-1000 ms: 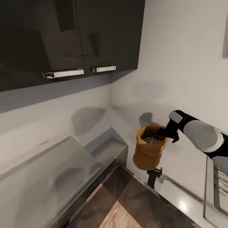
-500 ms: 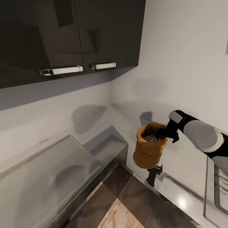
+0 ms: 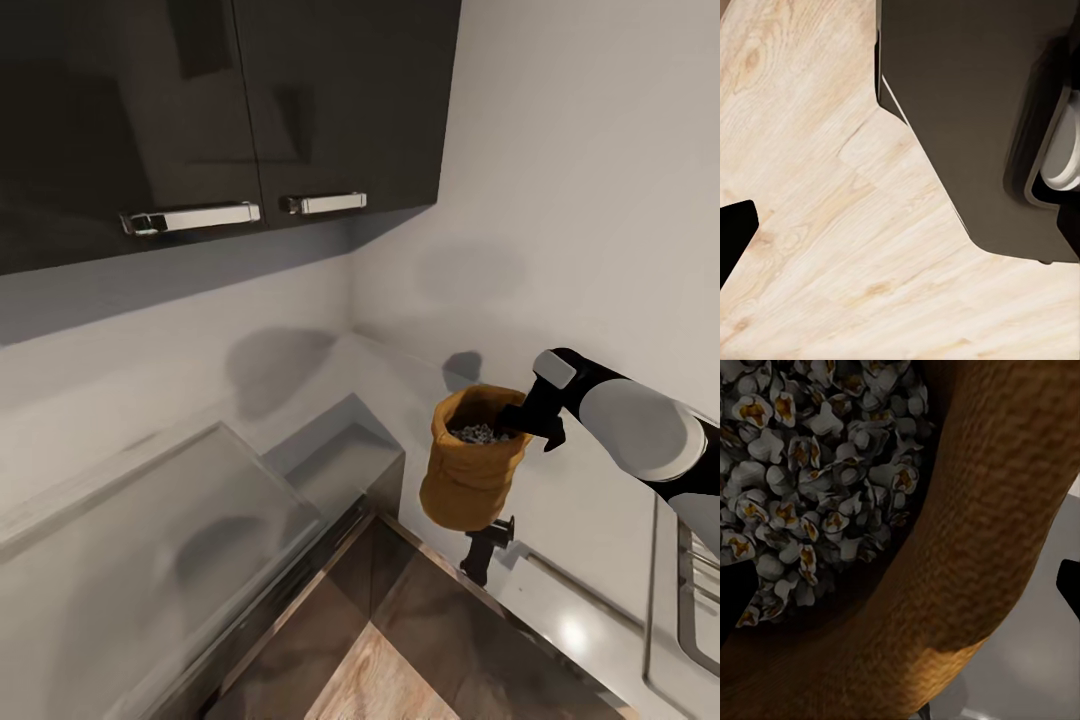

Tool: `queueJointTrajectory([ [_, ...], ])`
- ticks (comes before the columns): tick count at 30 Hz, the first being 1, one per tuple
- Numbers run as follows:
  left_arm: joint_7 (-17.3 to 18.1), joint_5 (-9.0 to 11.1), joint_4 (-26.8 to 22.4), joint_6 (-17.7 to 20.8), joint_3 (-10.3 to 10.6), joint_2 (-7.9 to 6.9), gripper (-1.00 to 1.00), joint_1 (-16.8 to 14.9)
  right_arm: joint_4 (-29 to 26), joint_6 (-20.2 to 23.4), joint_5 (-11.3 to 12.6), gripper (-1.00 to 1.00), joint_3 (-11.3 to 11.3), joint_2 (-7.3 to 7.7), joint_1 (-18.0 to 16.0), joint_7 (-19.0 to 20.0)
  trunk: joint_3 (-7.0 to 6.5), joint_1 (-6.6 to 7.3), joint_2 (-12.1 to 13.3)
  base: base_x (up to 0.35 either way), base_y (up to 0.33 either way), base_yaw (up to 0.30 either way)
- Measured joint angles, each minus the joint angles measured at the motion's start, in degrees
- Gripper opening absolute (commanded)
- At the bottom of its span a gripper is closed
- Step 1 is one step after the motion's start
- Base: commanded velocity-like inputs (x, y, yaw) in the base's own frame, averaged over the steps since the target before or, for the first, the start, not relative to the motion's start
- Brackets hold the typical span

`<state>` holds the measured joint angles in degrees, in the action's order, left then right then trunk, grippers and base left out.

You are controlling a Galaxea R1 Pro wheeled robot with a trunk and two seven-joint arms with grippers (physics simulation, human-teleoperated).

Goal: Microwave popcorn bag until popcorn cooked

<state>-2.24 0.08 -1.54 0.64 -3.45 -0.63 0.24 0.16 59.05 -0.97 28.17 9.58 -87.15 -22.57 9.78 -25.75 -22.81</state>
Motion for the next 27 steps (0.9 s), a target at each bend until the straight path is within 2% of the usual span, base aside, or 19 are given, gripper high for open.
queueJointTrajectory([
  [7,0.0,0.0,0.0,0.0,0.0,0.00,1.00,0.0,0.0,0.0,0.0,1.00,0.0,0.00,0.0,0.0,0.01,0.00,0.0,0.000,0.000,0.000],
  [8,0.0,0.0,0.0,0.0,0.0,0.00,1.00,0.0,0.0,0.0,0.0,-1.00,0.0,0.00,0.0,0.0,0.01,0.00,0.0,0.000,0.000,0.000],
  [27,0.0,0.0,0.0,0.0,0.0,0.00,1.00,0.0,0.0,0.1,-0.1,-1.00,0.0,0.08,0.0,0.0,-0.33,0.00,0.0,0.000,0.000,0.000],
])
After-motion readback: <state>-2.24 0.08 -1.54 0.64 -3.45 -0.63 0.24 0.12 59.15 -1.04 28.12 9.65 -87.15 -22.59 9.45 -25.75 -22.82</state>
